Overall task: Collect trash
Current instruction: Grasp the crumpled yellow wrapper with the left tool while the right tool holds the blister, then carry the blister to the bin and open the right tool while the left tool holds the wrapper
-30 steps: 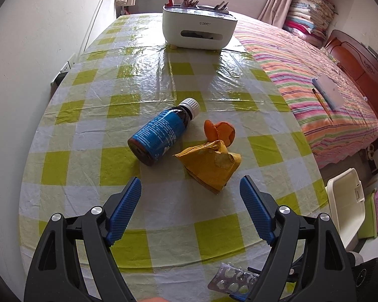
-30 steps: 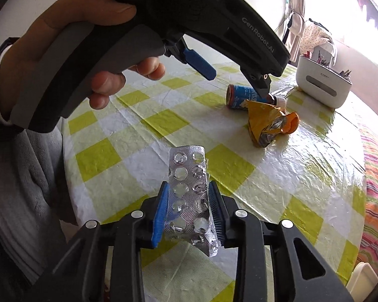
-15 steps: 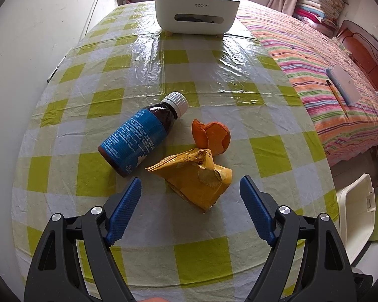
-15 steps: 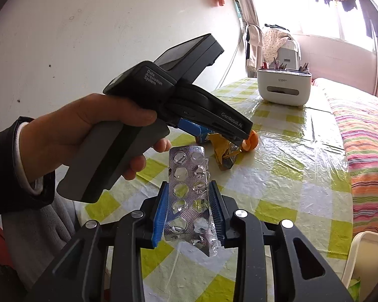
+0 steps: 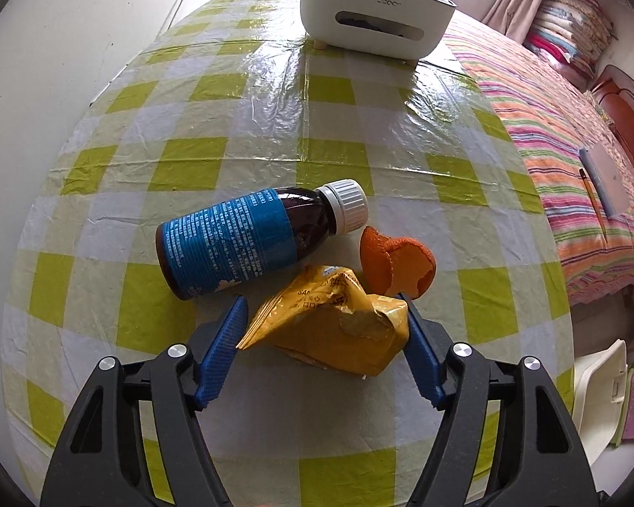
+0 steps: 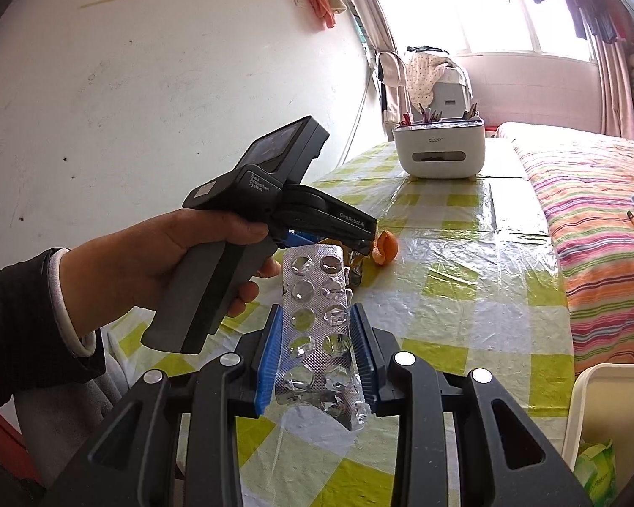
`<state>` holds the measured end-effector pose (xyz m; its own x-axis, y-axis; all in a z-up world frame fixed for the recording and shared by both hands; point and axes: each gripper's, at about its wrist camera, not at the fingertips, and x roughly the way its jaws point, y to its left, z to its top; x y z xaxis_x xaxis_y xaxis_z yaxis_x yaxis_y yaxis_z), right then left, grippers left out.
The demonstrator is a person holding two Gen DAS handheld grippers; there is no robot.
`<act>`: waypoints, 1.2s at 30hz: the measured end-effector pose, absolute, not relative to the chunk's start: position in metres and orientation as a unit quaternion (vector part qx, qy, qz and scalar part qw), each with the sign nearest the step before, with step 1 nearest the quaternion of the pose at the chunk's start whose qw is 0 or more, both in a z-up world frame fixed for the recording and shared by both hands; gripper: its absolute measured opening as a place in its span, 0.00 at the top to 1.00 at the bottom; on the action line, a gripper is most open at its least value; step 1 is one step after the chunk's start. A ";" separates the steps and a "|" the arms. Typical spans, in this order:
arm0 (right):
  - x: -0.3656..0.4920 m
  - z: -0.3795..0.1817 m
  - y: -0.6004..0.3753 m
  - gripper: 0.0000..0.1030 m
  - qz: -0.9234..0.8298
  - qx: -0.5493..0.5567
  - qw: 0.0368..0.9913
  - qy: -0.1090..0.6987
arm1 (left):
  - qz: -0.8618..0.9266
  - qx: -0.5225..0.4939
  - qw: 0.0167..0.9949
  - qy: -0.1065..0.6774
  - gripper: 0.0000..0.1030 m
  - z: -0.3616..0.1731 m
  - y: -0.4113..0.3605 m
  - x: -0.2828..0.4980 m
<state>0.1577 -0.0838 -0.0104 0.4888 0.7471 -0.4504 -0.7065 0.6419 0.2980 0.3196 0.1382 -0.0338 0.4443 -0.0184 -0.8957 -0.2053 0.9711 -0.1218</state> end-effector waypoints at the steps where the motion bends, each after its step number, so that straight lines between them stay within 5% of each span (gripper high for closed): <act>1: 0.158 -0.010 -0.085 0.70 0.421 0.040 0.862 0.279 | 0.055 -0.107 0.844 0.523 0.39 -0.034 0.138 0.319; 9: 0.168 -0.011 -0.101 0.70 0.396 0.066 0.874 0.275 | 0.035 -0.097 0.851 0.516 0.71 -0.026 0.132 0.312; 36: 0.189 -0.011 -0.158 0.69 0.316 0.137 0.900 0.268 | -0.005 -0.045 0.873 0.485 0.73 -0.004 0.088 0.277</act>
